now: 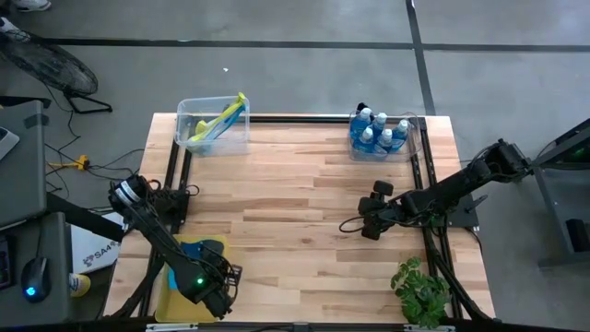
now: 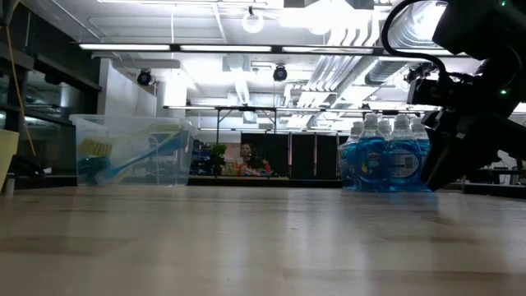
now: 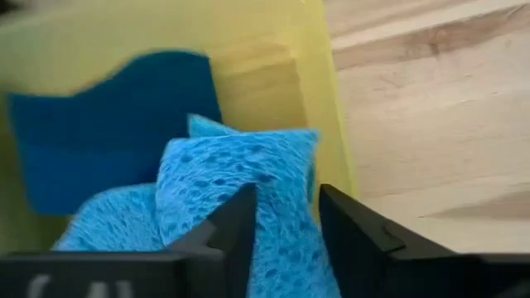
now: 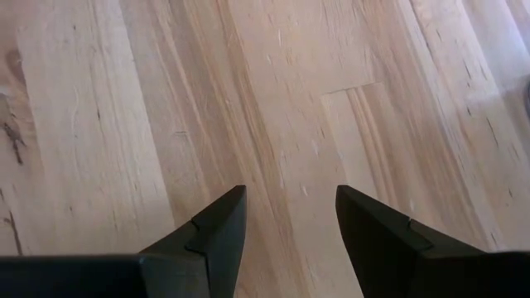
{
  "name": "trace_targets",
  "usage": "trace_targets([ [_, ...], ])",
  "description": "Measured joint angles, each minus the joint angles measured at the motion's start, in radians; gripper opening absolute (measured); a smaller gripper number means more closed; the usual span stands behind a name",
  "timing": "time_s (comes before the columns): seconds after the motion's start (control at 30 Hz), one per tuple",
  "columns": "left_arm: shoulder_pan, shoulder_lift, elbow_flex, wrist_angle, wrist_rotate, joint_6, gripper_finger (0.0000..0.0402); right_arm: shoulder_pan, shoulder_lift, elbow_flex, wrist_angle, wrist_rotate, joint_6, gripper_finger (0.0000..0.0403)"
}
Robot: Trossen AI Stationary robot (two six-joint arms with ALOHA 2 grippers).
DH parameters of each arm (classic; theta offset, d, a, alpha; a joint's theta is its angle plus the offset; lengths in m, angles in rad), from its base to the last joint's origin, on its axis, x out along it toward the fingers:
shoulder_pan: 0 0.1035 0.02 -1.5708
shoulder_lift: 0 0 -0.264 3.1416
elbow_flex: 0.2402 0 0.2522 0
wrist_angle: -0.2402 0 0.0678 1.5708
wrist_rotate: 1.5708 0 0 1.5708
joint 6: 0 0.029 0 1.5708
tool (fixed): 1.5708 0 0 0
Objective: Pick & Place Kitchen Sink Supplies
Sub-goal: Return to Home Position
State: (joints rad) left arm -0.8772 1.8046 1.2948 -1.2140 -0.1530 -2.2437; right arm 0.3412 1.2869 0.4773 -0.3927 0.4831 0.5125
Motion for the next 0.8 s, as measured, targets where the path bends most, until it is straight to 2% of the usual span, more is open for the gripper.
trace_targets([
  [0.23,0.0,0.0,0.102,-0.167,0.001,0.013,0.0211,0.0,0.0,0.0,0.002,-0.002,-0.004,0.0181],
  [0.37,0.0,0.0,0.167,-0.232,0.006,0.018,0.0231,0.0,0.0,0.0,0.002,-0.021,-0.005,0.0181],
  [0.5,0.0,0.0,0.266,-0.342,-0.011,0.022,0.0234,0.0,0.0,0.0,0.003,-0.023,-0.017,0.0181],
  [0.57,-0.004,-0.001,0.308,-0.359,-0.103,0.049,0.0234,0.002,-0.008,0.0,0.006,-0.025,-0.026,0.0181],
  [0.7,-0.031,-0.008,0.339,-0.355,-0.529,0.198,0.0234,0.047,-0.095,0.0,0.013,-0.001,-0.06,0.0181],
  [0.8,-0.033,-0.017,0.334,-0.355,-0.78,0.305,0.0234,0.106,-0.224,0.0,0.011,0.056,-0.1,0.0181],
])
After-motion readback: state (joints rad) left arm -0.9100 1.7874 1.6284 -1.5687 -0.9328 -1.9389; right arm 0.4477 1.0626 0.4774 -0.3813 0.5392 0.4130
